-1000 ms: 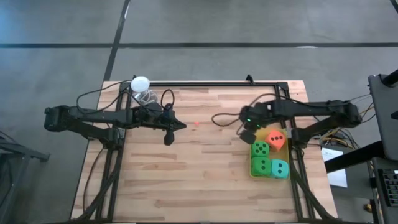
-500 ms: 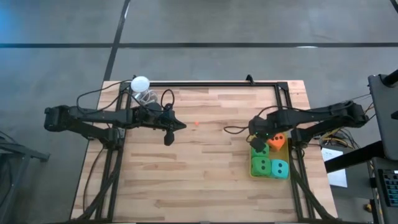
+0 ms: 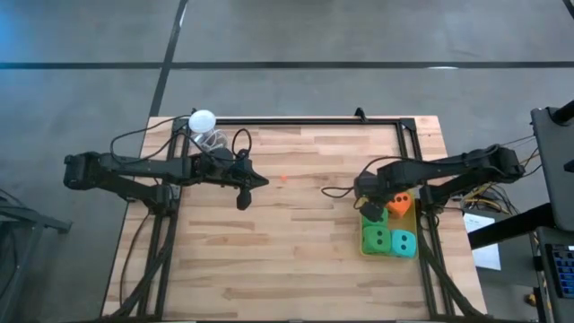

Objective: Pick & Place Dice
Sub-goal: Put the small red dice into the yellow bin

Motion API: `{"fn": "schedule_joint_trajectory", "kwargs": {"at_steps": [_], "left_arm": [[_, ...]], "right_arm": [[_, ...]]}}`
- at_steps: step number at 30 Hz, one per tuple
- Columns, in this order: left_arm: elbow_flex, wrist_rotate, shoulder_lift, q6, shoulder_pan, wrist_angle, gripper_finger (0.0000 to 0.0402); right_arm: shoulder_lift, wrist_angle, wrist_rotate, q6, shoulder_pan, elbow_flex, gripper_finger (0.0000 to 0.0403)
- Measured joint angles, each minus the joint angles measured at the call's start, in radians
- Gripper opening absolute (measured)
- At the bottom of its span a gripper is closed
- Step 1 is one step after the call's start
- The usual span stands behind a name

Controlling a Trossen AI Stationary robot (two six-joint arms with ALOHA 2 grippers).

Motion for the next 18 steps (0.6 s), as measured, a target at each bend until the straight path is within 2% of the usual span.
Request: {"fn": "schedule_joint_trajectory", "kwargs": {"at_steps": [18], "left_arm": [[0.0,0.0,0.0,0.0,0.0,-0.004,0.0025]], "right_arm": [[0.003,0.003,0.0,-0.009,0.0,0.009,0.0043]]}}
